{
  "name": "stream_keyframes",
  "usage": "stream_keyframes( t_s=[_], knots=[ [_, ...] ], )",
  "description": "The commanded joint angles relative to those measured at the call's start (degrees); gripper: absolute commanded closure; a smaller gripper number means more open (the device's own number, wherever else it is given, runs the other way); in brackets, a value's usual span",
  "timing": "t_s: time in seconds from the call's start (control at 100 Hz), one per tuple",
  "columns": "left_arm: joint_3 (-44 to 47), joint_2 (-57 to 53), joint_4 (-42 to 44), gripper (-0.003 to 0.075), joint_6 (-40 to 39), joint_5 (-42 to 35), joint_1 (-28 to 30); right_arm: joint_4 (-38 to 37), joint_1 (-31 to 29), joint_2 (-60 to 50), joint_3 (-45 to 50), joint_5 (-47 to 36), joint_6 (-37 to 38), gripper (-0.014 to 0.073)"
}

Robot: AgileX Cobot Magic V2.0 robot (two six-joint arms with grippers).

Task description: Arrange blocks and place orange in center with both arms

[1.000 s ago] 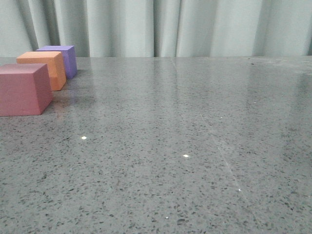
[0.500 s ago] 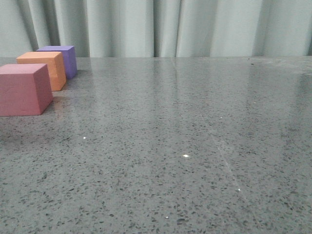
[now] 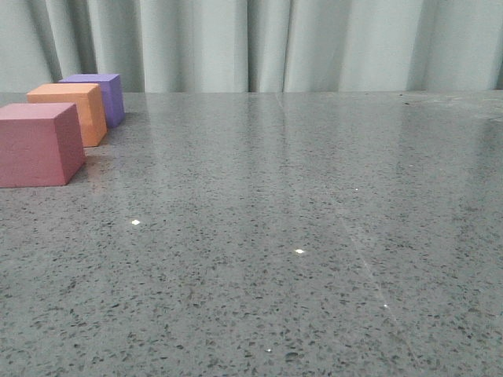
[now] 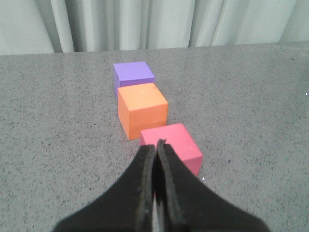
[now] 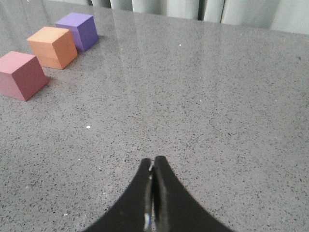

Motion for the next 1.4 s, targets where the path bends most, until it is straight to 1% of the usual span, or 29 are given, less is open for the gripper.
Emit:
stream_keyframes(
  t_s=[0.0,0.13,0.88,0.93,1.01,1.04,1.1,1.16,1.23,1.29,1.39],
  knots=[
    [-0.14,-1.62,0.40,0.0739,0.53,-5.20,-0.44,-1.01,-0.05,-1.67,0.58,-7.63,-0.70,0.0707],
    [0.46,-3.32,0.11,0.0739,1.14,-5.08,-0.44,-0.70,-0.05,-2.95,2.13,-8.48,-0.70,0.0707],
    [0.68,-3.67,-0.57,0.0739,1.14,-5.08,-0.29,-0.70,-0.05,-2.95,2.11,-7.96,-0.70,0.0707],
    [0.68,-4.81,-0.91,0.0739,1.14,-5.08,0.85,-0.70,-0.05,-2.95,2.11,-7.96,-0.70,0.0707],
    [1.22,-6.52,-3.78,0.0739,1.78,-5.55,3.75,-0.70,-0.05,-2.95,2.11,-7.96,-0.70,0.0707],
    [1.71,-7.02,-4.69,0.0739,3.75,-6.55,4.84,-0.70,-0.05,-2.95,2.11,-7.96,-0.70,0.0707],
    [3.34,-8.01,-6.31,0.0739,10.66,-9.31,7.67,-0.70,-0.05,-2.95,2.11,-7.90,-0.70,0.0707],
    [5.49,-10.00,-10.76,0.0739,16.89,-11.24,10.25,-0.70,-0.05,-2.95,2.11,-7.90,-0.70,0.0707],
    [8.13,-12.09,-14.35,0.0739,22.18,-13.55,13.29,-0.70,-0.05,-2.95,2.11,-7.90,-0.70,0.0707],
    [10.21,-13.60,-15.66,0.0739,23.68,-14.50,15.84,-0.70,-0.05,-2.95,2.11,-7.90,-0.70,0.0707],
    [13.74,-16.80,-15.83,0.0739,23.68,-15.28,18.98,-0.70,-0.05,-2.95,2.11,-7.90,-0.70,0.0707]
  ],
)
